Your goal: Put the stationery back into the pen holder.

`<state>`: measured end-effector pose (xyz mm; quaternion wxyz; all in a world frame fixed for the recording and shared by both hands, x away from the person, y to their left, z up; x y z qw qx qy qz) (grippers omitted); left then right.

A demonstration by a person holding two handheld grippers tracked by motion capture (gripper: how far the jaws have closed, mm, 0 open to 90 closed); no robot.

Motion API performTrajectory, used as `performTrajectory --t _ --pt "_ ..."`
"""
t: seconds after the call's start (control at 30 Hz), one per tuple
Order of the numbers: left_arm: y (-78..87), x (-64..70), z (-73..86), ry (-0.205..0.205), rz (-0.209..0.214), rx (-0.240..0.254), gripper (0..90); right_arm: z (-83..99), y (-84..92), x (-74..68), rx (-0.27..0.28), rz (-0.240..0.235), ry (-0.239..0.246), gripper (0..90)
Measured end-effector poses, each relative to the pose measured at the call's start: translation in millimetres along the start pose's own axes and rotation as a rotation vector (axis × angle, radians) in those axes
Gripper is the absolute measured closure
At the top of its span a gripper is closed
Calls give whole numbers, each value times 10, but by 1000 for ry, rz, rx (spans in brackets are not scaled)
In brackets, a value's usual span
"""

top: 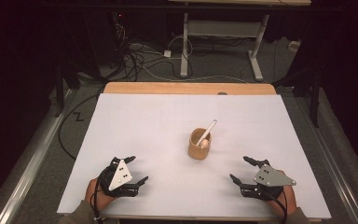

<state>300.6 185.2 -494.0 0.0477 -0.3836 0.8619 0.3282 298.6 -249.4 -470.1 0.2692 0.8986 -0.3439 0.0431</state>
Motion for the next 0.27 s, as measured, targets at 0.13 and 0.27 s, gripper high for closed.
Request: performTrajectory --t 0.13,0.27 --pt "-19 -10 -5 3 1 0 194 13 0 19 -2 3 -6 262" --pt "-35 -16 -17 4 0 1 194 24 2 30 -2 7 -10 263"
Point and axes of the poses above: each handheld gripper's, and its own axes: y roughly backward along the jaws, z roughly out of its underside, x roughly to its right, the point moved 2 cm from there along -y, roughly forward along the jaws, and after that the axes turned 5 degrees about -z, right-handed, at the moved point
